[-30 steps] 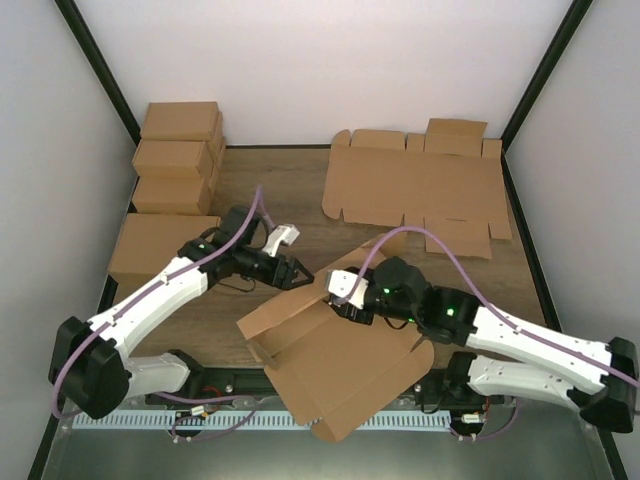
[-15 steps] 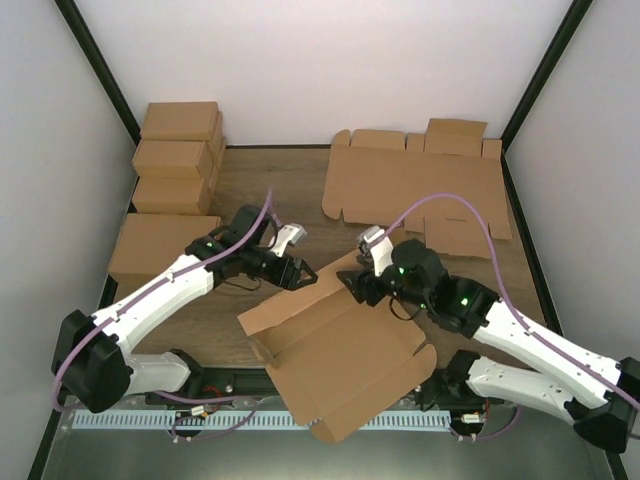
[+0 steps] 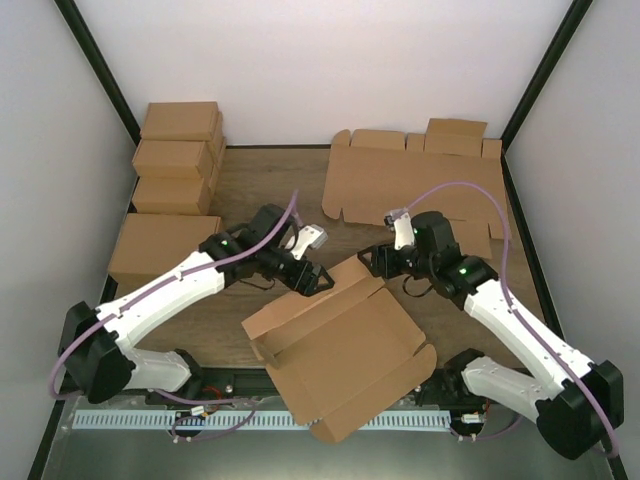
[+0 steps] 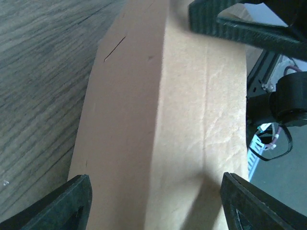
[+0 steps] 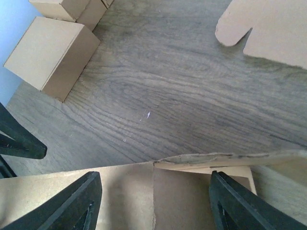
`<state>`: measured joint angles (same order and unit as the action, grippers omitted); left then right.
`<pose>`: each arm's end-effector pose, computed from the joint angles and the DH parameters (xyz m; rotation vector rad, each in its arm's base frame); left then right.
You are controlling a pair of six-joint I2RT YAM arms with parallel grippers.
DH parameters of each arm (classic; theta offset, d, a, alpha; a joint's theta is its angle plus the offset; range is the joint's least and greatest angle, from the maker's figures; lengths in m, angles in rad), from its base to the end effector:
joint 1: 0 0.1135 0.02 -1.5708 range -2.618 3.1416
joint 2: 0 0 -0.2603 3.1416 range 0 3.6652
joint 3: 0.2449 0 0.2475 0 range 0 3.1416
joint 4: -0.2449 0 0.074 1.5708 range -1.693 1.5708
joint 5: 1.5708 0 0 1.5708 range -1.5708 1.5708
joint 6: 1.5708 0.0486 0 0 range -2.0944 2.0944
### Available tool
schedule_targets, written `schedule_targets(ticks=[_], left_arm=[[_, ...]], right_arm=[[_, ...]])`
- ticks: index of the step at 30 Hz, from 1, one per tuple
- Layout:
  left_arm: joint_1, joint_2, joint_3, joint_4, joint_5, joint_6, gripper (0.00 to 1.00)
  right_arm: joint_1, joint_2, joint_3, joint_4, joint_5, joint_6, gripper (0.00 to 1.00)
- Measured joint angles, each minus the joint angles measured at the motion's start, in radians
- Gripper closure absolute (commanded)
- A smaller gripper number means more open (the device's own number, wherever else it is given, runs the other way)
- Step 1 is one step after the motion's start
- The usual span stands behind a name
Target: Fold the paper box
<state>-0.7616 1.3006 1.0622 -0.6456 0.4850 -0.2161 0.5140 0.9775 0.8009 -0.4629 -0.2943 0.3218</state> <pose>0.1814 -0.2042 0.2755 0.9146 2.4228 -0.9965 0.1830 0.1195 0.2743 -0.3889 2.2596 0.7760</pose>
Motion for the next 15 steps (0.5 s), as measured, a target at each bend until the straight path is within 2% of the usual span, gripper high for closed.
schedule_targets(ticks=[8, 10, 13, 15], left_arm=[[-0.057, 0.061, 0.082, -0.034, -0.084, 0.013, 0.18], [-0.063, 0.074, 0.095, -0.042, -0.102, 0.013, 0.14], [-0.079, 0.096, 0.116, -0.065, -0.163, 0.011, 0.0], [-0.09, 0.106, 0.145, -0.098, -0.223, 0.008, 0.0]], right_arm=[[-0.016, 0.038, -0.003, 0.001, -0.088, -0.006, 0.4], [-0.016, 0.038, -0.011, 0.005, -0.103, -0.006, 0.4], [-0.016, 0.038, -0.025, 0.01, -0.119, -0.006, 0.4], [-0.017, 0.038, -0.038, 0.023, -0.13, -0.006, 0.4]])
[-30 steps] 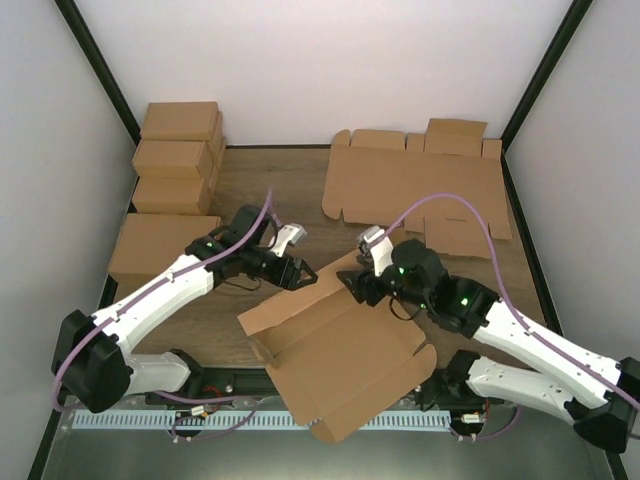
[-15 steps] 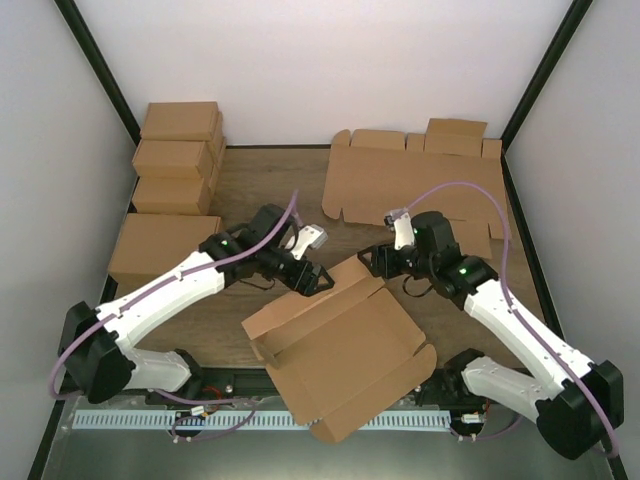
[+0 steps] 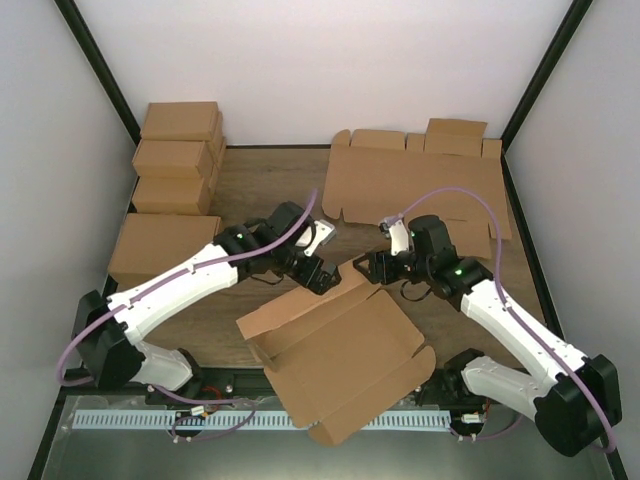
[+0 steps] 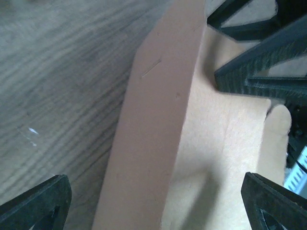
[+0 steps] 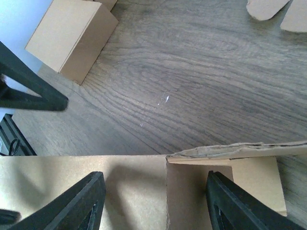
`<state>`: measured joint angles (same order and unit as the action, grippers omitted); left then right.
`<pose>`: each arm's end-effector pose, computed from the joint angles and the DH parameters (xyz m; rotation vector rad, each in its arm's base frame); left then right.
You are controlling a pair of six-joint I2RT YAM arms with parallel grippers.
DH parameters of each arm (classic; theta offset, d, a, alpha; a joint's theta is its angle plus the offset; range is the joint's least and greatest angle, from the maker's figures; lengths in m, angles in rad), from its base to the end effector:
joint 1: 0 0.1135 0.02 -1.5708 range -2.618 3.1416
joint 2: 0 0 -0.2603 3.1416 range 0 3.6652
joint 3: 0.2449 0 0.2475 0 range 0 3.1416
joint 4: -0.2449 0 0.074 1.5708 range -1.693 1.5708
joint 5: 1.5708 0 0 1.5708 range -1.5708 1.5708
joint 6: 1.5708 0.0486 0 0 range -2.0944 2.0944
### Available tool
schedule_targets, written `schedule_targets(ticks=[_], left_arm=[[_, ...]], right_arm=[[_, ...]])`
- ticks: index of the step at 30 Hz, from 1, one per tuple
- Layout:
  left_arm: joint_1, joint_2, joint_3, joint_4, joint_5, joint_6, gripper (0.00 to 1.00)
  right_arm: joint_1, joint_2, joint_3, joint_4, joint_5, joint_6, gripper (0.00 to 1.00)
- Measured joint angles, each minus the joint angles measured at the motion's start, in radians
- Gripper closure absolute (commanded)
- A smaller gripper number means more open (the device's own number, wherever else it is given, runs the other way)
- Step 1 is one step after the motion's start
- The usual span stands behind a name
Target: Fold the paper box
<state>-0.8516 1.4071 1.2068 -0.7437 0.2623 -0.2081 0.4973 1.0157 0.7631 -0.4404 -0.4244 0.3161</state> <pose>0.1854 -0.2308 0.2834 0.9402 2.4643 -0.7316 0.1850 0.1232 0.2572 -0.4477 2.3108 0.8983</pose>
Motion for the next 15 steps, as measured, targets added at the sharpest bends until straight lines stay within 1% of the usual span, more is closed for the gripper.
schedule_targets(ticks=[3, 5, 9, 11, 15], left_arm=[[-0.024, 0.002, 0.05, -0.045, -0.084, -0.002, 0.07], [-0.061, 0.002, 0.094, -0.072, -0.144, -0.005, 0.08], [-0.179, 0.014, 0.174, -0.136, -0.275, -0.015, 0.07], [-0.228, 0.031, 0.188, -0.16, -0.321, -0.023, 0.07], [-0.246, 0.063, 0.181, -0.2, -0.356, -0.032, 0.02]], right_arm=[[-0.002, 0.0, -0.025, 0.025, -0.021, 0.004, 0.4], [-0.003, 0.0, -0.037, 0.039, -0.032, 0.009, 0.4], [-0.003, 0.006, -0.039, 0.055, -0.045, 0.011, 0.4], [-0.003, 0.011, -0.039, 0.061, -0.049, 0.011, 0.4], [-0.003, 0.016, -0.039, 0.068, -0.055, 0.011, 0.4]])
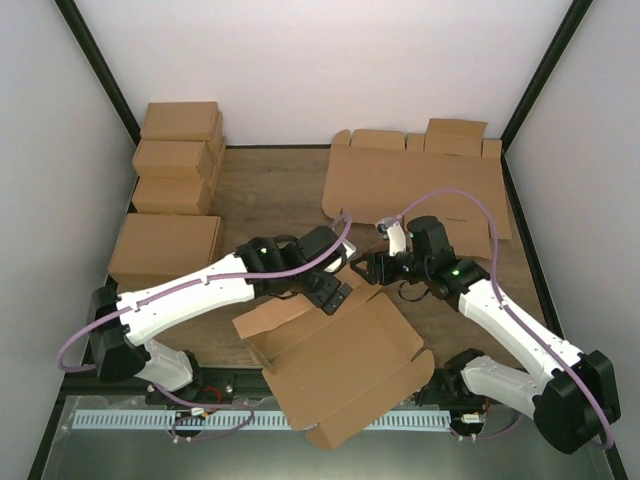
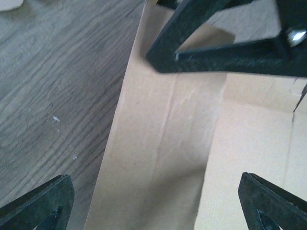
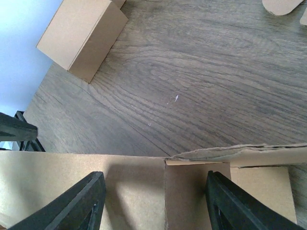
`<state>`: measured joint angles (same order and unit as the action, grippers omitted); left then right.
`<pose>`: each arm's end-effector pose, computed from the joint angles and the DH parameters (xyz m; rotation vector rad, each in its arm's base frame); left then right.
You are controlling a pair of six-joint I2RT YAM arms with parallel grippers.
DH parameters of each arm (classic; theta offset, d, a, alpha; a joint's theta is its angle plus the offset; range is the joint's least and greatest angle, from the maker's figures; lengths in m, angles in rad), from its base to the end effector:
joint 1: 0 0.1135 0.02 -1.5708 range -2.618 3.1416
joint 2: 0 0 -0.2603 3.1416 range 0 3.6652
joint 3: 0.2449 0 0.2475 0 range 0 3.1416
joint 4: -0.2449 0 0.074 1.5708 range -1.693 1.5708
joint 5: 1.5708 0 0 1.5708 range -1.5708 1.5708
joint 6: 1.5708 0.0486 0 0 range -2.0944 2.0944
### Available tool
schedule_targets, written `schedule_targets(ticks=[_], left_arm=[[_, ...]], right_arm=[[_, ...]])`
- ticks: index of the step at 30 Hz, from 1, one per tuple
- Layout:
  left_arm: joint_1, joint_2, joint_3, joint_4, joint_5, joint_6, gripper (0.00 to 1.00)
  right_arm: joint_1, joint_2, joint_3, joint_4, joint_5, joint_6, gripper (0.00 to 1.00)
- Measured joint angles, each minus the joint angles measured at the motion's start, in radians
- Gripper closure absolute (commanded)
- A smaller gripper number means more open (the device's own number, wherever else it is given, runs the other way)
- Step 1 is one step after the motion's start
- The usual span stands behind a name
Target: Fold the paper box
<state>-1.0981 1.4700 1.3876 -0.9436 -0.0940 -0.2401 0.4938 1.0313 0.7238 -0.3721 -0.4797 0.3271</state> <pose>0.1413 -0.2663 0.3079 1.0644 2.4102 -0.3593 0.1870 0.1261 0.2477 -0.4649 2.2979 0.9660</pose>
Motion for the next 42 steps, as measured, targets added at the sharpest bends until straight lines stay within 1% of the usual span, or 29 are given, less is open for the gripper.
schedule_targets(ticks=[3, 7, 13, 15, 17, 23, 25, 28, 30, 34, 36, 42], left_arm=[[0.002, 0.006, -0.021, -0.014, -0.01, -0.003, 0.01], [0.002, 0.028, -0.026, -0.038, -0.056, -0.003, 0.04], [-0.012, 0.072, -0.02, -0.084, -0.122, 0.003, 0.04], [-0.024, 0.077, -0.019, -0.095, -0.129, 0.007, 0.06], [-0.034, 0.081, -0.018, -0.104, -0.138, 0.009, 0.1], [-0.039, 0.09, 0.026, -0.15, -0.193, -0.005, 0.16], [-0.045, 0.09, 0.048, -0.157, -0.204, -0.011, 0.21], [-0.05, 0.088, 0.069, -0.161, -0.221, -0.021, 0.35], [-0.051, 0.087, 0.077, -0.166, -0.23, -0.019, 0.41], [-0.051, 0.087, 0.079, -0.168, -0.238, -0.022, 0.49], [-0.052, 0.087, 0.08, -0.17, -0.243, -0.025, 0.51], [-0.052, 0.087, 0.086, -0.177, -0.27, -0.037, 0.65]], right_arm=[[0.0, 0.0, 0.0, 0.0, -0.004, 0.0, 0.4], [0.0, 0.0, 0.0, -0.002, -0.006, -0.001, 0.39], [0.0, 0.0, 0.002, -0.008, 0.002, -0.005, 0.38], [0.0, 0.0, 0.006, -0.01, 0.009, -0.008, 0.37], [0.0, 0.0, 0.011, -0.011, 0.013, -0.013, 0.37], [0.0, 0.006, 0.017, -0.011, 0.017, -0.019, 0.34], [0.0, 0.006, 0.022, -0.01, 0.019, -0.02, 0.33], [0.0, 0.006, 0.032, -0.008, 0.027, -0.019, 0.34], [0.0, 0.006, 0.034, -0.002, 0.032, -0.019, 0.33], [0.0, 0.003, 0.034, -0.001, 0.045, -0.018, 0.32], [0.0, 0.0, 0.034, -0.001, 0.061, -0.015, 0.31], [0.0, -0.055, 0.034, -0.001, 0.138, -0.011, 0.3]])
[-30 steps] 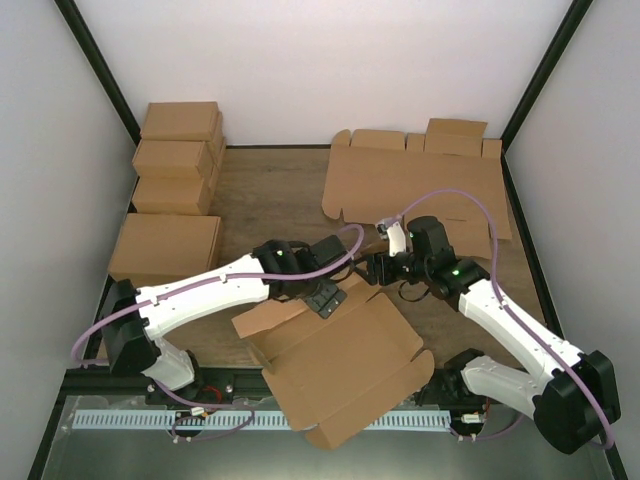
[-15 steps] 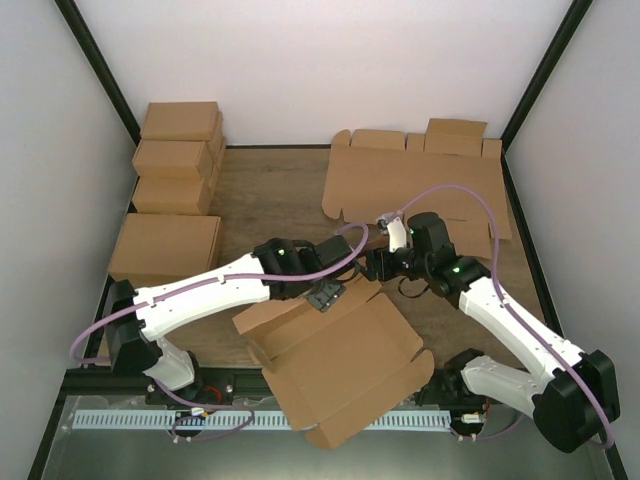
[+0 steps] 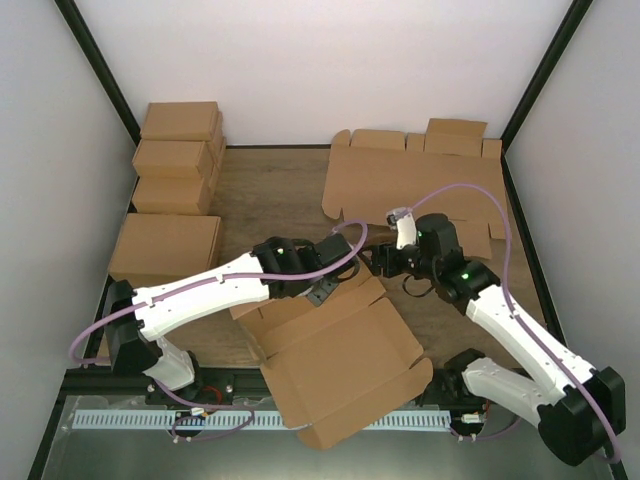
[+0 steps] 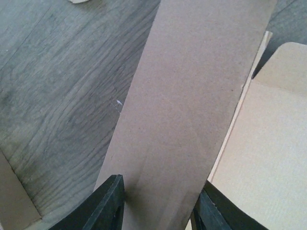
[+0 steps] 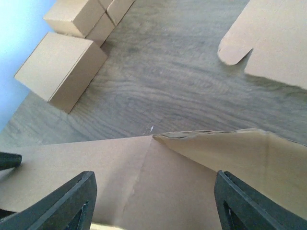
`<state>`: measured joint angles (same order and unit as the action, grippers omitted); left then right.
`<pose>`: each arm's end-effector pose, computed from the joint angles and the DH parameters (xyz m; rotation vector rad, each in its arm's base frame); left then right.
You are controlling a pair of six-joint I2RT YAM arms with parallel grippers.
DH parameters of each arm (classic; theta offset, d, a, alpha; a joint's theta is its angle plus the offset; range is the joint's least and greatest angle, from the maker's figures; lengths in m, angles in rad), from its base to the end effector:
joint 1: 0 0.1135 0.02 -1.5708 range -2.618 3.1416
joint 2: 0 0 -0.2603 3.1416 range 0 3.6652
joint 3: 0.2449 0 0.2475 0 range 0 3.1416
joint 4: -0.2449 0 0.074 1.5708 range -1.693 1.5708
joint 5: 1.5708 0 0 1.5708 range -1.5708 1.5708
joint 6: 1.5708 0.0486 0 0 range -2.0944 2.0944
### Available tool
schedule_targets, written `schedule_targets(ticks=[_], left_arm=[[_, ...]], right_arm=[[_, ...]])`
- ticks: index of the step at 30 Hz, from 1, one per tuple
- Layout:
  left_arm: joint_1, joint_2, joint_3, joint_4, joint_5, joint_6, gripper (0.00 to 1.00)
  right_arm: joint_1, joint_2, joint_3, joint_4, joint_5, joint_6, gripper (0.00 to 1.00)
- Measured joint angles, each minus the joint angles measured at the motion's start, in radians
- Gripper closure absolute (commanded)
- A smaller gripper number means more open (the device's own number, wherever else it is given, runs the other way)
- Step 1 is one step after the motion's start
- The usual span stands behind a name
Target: Fold the paper box
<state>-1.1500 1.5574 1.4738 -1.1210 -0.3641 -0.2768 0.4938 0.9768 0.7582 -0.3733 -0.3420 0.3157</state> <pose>0.1398 -0.2700 0.3020 1.0310 2.4215 0.0474 0.1870 0.1192 0.2689 -0.4035 2.2078 0.8236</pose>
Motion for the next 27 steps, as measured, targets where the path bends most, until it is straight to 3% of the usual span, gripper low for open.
schedule_targets(ticks=[9, 11, 15, 21, 27], left_arm=[[0.0, 0.001, 0.006, 0.0, -0.044, -0.007, 0.72], [0.0, 0.002, 0.005, -0.001, -0.057, -0.009, 0.72], [0.0, 0.002, 0.006, -0.003, -0.085, -0.027, 0.8], [0.005, 0.003, 0.005, -0.003, -0.142, -0.04, 0.96], [0.01, 0.016, 0.003, -0.018, -0.204, -0.016, 0.96]], right_arm=[[0.0, -0.112, -0.041, 0.006, 0.127, 0.063, 0.3], [0.0, -0.157, -0.08, 0.016, 0.136, 0.094, 0.25], [0.0, -0.225, -0.158, 0.023, 0.15, 0.158, 0.24], [0.0, -0.282, -0.237, 0.043, 0.125, 0.229, 0.22], [0.0, -0.241, -0.283, 0.074, 0.071, 0.256, 0.18]])
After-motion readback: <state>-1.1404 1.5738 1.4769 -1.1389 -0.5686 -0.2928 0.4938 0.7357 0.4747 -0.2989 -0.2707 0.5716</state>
